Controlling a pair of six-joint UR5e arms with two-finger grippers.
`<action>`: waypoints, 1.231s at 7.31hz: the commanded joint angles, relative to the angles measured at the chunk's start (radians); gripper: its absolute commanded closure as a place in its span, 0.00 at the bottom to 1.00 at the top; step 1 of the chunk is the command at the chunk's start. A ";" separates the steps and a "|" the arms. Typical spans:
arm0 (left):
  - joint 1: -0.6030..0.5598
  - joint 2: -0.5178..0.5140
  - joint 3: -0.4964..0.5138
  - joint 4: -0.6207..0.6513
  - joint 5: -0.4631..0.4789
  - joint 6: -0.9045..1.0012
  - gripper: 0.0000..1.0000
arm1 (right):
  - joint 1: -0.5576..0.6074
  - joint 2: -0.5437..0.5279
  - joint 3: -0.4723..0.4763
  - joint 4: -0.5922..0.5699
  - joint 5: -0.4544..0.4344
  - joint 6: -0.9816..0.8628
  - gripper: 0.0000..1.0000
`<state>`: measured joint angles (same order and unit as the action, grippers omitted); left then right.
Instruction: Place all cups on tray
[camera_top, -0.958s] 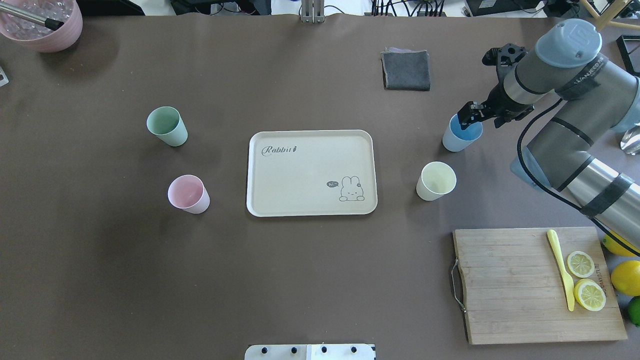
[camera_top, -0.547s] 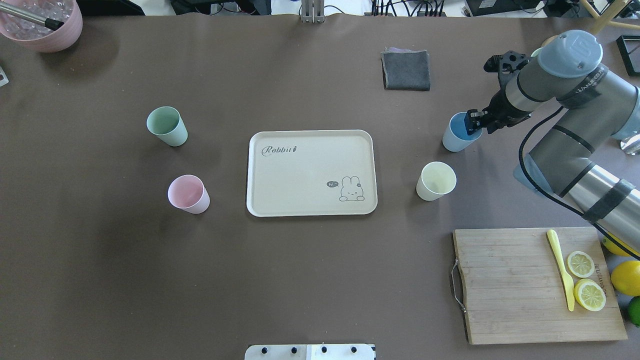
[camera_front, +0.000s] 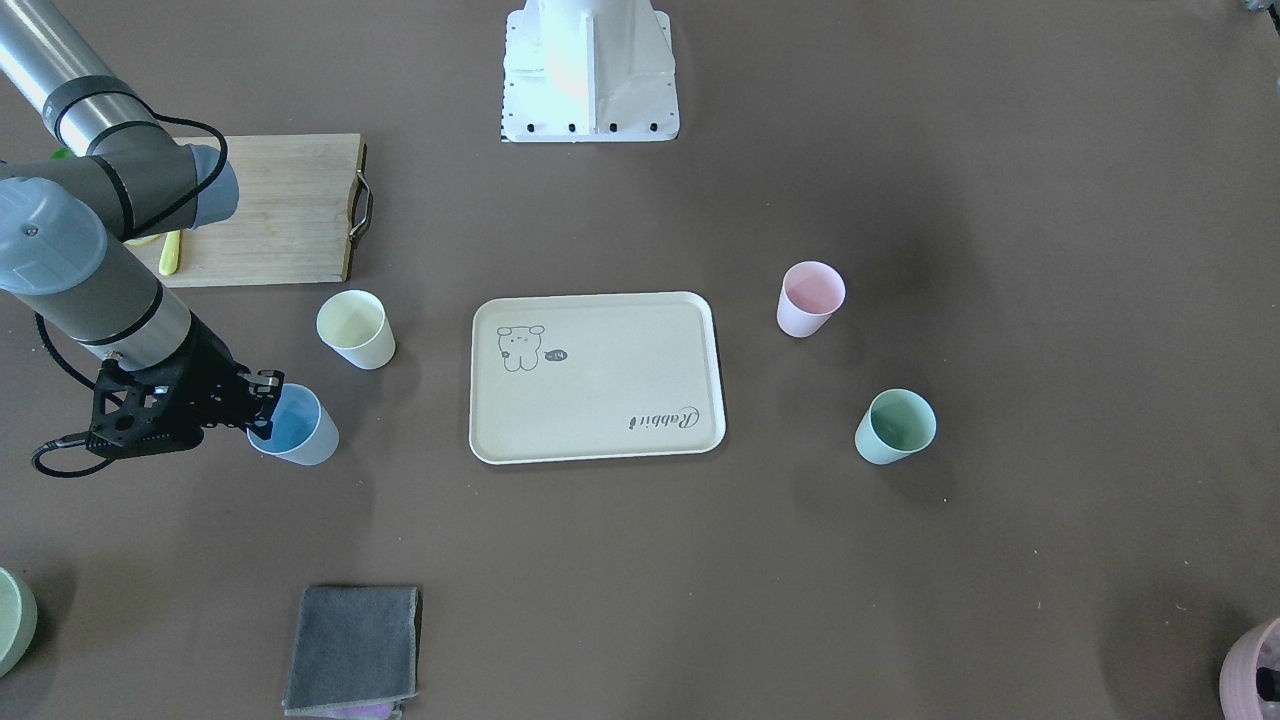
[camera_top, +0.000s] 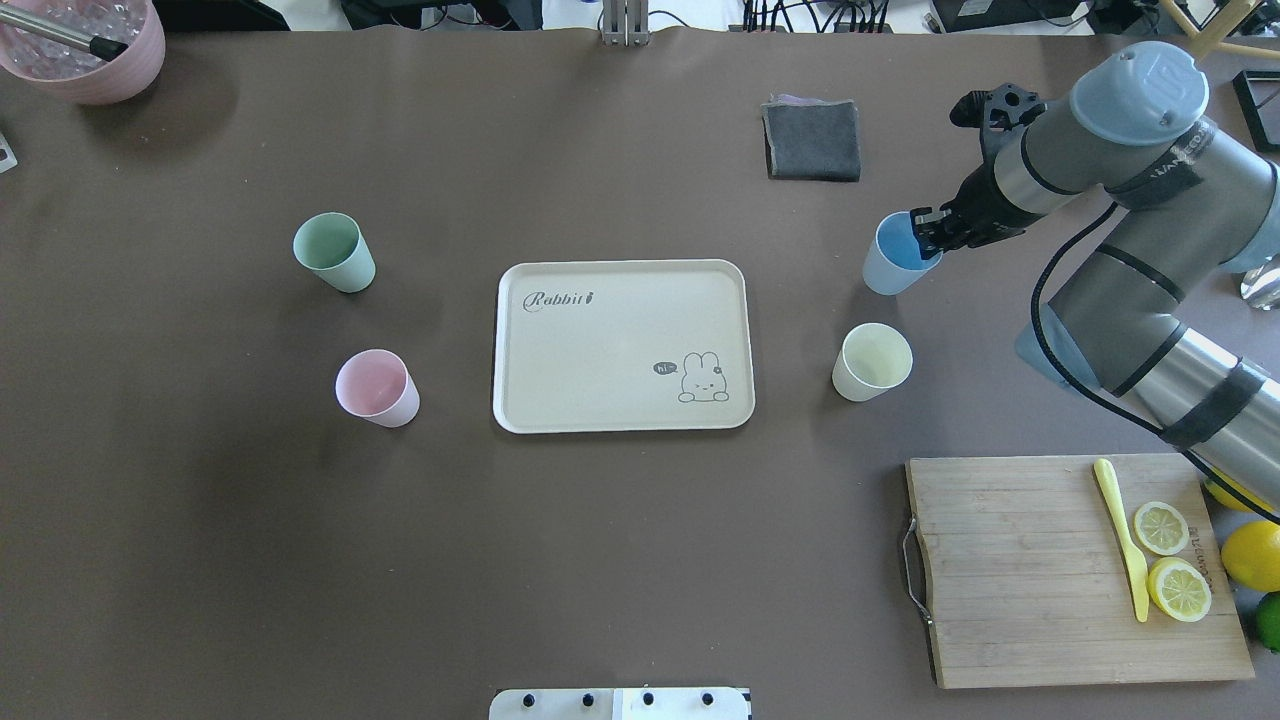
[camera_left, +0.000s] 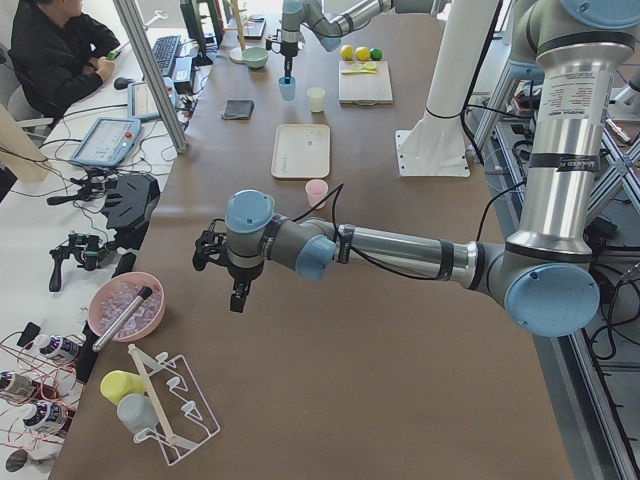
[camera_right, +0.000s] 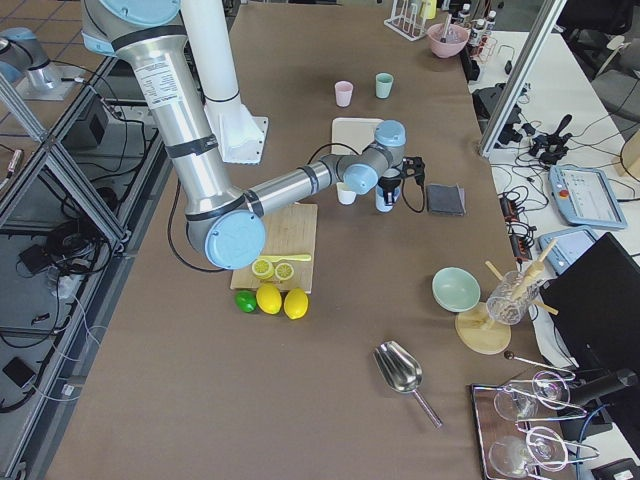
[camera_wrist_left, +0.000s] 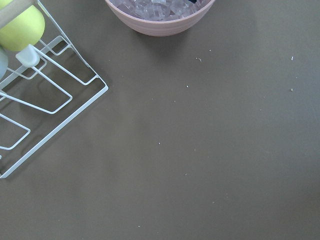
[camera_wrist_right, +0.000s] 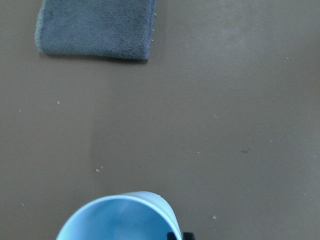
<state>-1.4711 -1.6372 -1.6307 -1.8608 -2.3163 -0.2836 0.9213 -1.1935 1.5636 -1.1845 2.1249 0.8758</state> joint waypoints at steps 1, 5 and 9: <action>-0.003 0.000 -0.003 0.000 -0.002 -0.002 0.02 | -0.001 0.084 0.012 -0.058 0.012 0.043 1.00; -0.003 -0.007 0.000 0.002 0.000 -0.009 0.02 | -0.163 0.380 -0.113 -0.202 -0.127 0.245 1.00; 0.000 -0.016 -0.001 0.003 0.000 -0.012 0.02 | -0.226 0.377 -0.160 -0.187 -0.154 0.242 1.00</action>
<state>-1.4712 -1.6515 -1.6317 -1.8582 -2.3163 -0.2947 0.7120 -0.8143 1.4124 -1.3806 1.9754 1.1174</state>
